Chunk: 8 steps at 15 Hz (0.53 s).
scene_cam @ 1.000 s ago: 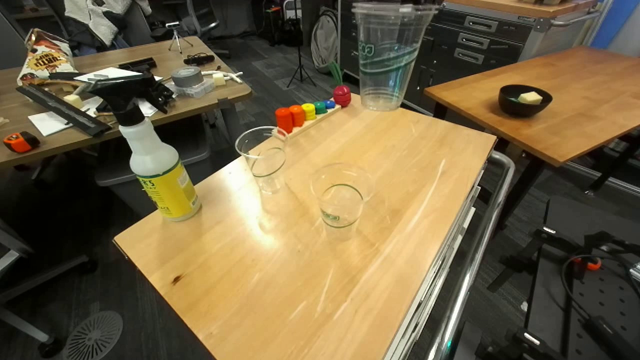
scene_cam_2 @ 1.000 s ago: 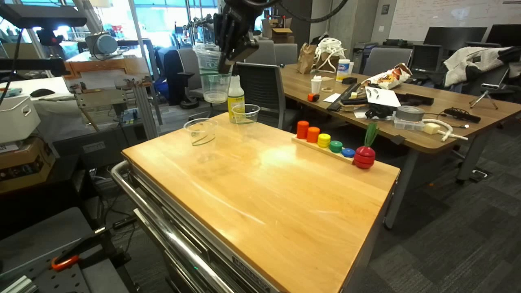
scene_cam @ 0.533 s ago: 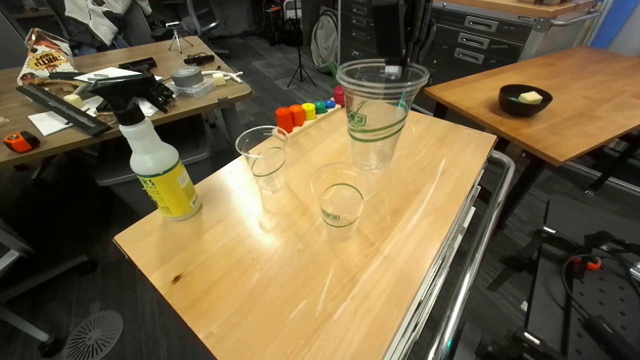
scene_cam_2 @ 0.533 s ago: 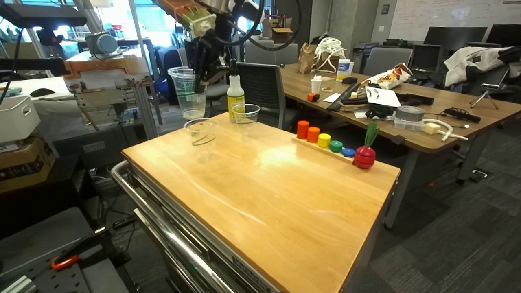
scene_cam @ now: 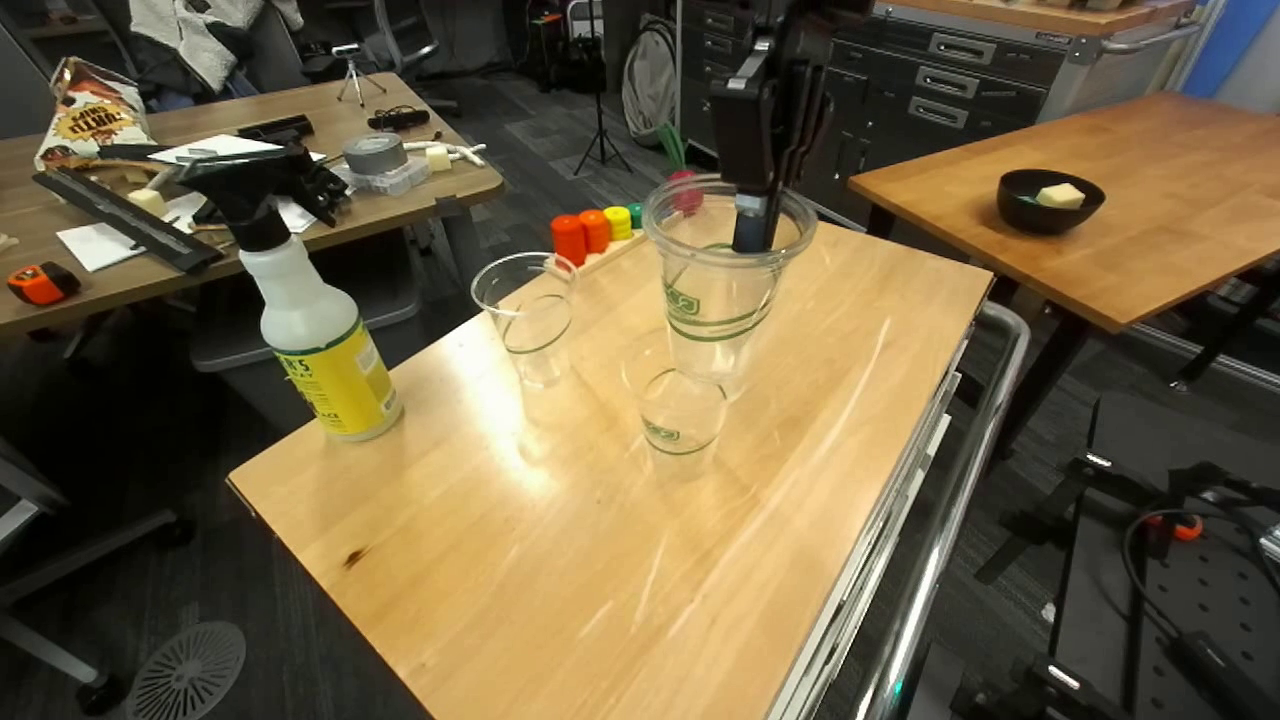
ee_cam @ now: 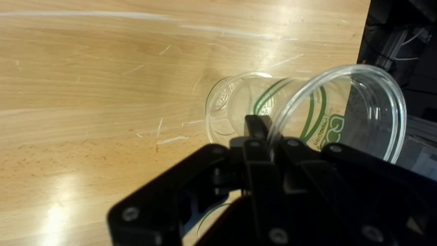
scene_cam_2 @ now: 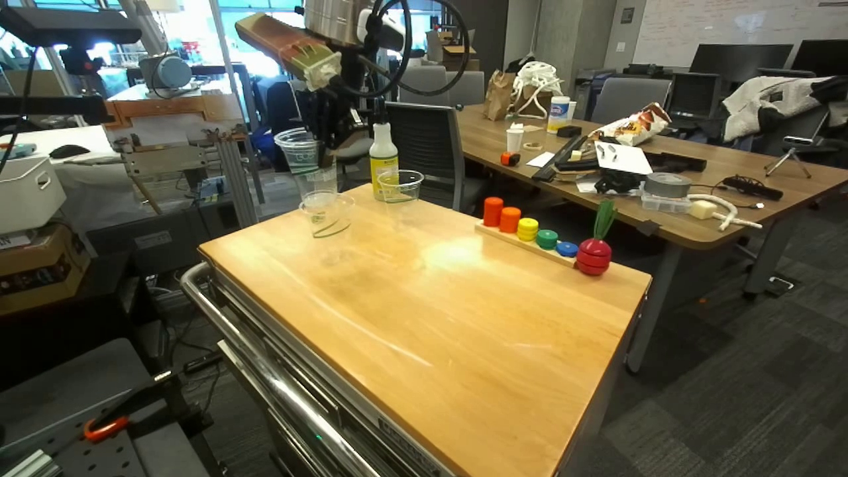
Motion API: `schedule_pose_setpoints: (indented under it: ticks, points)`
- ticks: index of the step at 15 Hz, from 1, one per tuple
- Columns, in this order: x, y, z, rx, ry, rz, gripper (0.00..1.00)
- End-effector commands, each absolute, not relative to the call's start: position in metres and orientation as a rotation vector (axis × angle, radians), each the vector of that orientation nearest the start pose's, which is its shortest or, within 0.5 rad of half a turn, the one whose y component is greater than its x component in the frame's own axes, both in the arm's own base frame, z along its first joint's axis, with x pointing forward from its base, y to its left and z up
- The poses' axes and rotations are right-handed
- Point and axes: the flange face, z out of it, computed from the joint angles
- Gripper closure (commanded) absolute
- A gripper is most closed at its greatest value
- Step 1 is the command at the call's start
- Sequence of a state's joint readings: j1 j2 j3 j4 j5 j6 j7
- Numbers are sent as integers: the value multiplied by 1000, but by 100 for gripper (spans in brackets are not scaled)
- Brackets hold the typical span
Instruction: Stack the four cups together
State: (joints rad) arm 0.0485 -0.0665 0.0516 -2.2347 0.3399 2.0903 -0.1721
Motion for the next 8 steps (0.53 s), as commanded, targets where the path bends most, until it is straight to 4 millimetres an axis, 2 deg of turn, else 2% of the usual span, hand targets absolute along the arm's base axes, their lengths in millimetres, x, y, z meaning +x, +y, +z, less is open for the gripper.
schedule_pose_setpoints:
  ticks: [1, 8]
  points:
    - [506, 73, 386, -2863, -146, 46, 99]
    - [524, 74, 358, -2838, -93, 117, 99]
